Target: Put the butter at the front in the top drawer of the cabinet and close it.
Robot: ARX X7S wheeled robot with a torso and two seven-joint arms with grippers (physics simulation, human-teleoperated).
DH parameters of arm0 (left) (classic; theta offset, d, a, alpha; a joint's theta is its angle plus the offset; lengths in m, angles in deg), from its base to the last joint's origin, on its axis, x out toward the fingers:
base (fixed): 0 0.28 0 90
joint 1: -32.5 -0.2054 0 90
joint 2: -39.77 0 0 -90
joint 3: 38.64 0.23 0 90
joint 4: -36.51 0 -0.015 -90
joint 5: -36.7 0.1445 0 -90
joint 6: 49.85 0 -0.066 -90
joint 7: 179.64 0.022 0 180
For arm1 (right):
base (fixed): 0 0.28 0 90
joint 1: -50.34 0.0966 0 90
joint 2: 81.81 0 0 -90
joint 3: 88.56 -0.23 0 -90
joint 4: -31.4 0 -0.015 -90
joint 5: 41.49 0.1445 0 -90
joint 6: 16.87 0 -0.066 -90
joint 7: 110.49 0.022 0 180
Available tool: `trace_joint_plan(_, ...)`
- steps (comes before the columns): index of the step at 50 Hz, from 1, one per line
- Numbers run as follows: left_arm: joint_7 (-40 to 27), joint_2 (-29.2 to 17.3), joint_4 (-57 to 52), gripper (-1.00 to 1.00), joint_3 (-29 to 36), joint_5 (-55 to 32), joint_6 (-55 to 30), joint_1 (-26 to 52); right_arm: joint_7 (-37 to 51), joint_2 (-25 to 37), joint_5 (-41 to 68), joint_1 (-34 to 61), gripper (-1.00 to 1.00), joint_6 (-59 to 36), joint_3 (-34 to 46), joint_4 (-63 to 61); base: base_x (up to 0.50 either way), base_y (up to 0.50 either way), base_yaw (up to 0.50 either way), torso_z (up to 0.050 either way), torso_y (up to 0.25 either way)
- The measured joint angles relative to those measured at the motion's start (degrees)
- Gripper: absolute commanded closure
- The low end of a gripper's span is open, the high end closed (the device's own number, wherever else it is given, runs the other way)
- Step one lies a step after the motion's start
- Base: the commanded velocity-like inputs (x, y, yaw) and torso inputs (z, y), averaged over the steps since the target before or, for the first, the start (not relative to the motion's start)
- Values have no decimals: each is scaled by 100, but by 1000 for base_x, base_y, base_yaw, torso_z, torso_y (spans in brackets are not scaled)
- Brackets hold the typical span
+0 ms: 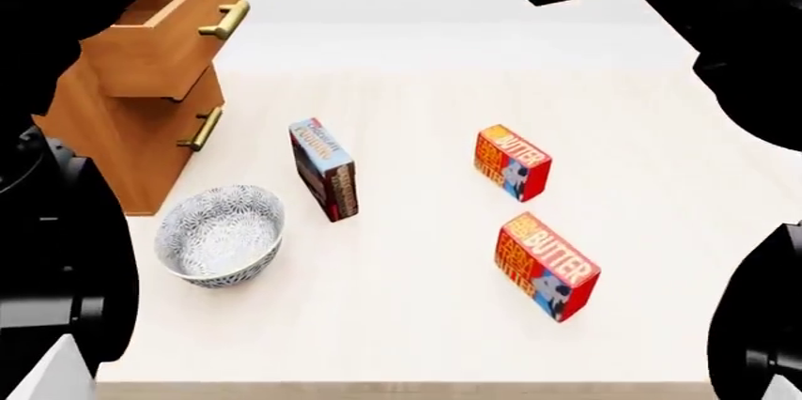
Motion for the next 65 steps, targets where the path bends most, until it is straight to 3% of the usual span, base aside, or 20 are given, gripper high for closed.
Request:
trace_joint_plan(25,-1,-87,93,-100,48,-86,158,175,77,80,319,223,-100,110,110,103,500,-8,0,0,1)
trace_joint_plan(50,129,-286,-14,-100,270,-268,-22,318,180,140,534,295,-100,-4,294,2,0,0,0,0,0)
trace_joint_plan(65,-565,-1485,1268,-100,2260,-2981,-610,2214,268,225,722,336,-100,-49,212,-50,0,0,0,0,0)
